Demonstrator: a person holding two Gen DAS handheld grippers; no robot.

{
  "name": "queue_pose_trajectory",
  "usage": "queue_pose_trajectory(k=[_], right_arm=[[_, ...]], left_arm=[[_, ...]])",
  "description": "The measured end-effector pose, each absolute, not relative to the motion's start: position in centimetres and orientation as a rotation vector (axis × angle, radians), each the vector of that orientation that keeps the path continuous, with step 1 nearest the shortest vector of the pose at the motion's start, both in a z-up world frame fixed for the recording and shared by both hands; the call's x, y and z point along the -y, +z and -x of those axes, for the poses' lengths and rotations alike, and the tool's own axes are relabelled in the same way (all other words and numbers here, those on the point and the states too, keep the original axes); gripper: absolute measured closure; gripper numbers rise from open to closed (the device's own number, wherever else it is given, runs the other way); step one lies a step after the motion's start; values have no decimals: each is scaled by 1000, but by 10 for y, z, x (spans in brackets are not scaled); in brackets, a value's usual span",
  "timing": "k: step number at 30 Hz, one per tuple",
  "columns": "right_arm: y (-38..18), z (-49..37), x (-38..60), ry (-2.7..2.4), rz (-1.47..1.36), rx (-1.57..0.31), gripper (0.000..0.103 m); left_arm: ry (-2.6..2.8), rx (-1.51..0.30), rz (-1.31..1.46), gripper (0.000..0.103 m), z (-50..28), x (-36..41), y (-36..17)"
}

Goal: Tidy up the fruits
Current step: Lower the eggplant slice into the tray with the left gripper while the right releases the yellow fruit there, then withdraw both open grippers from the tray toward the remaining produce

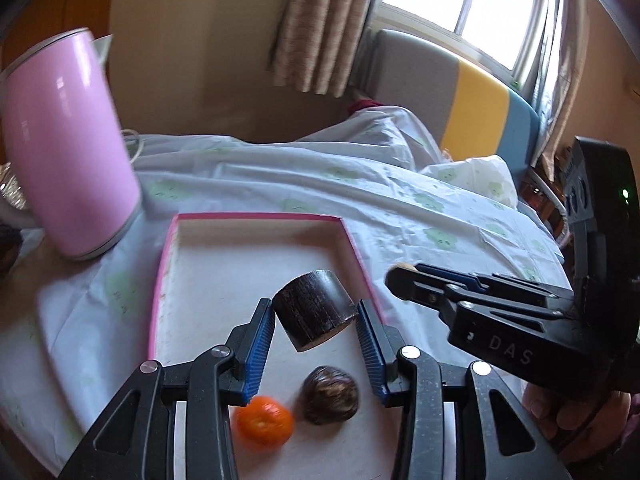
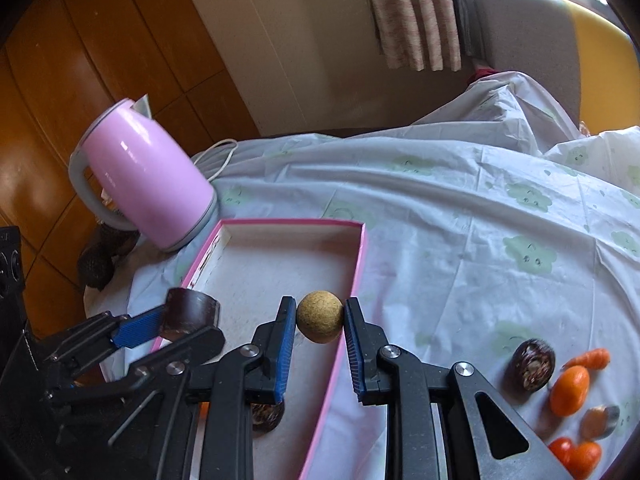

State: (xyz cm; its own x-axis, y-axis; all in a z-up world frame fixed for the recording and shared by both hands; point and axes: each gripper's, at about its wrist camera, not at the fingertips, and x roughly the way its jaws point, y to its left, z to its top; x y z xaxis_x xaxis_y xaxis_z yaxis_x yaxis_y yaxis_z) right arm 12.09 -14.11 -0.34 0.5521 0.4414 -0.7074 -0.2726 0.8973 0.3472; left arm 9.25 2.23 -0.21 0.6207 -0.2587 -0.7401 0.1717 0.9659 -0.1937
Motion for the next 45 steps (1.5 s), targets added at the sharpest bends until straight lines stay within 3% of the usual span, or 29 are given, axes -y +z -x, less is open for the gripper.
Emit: queue_pose_trajectory(k=[21, 26, 31, 34, 45], right_arm=[[-24, -114, 82, 403, -67, -937, 77], [-23, -113, 81, 395, -51, -930, 76], [-17, -102, 82, 365, -9, -895, 76], [-11, -90, 83, 329, 37, -853, 70], [3, -52, 98, 244, 88, -768, 69]], left_arm=[[-125, -941, 196, 60, -93, -66, -30], [-111, -933, 205, 51, -89, -69, -30], [-106, -916, 207, 51, -80, -69, -25], [-108, -910, 211, 51, -75, -68, -22], [-136, -906, 186, 51, -57, -52, -17]])
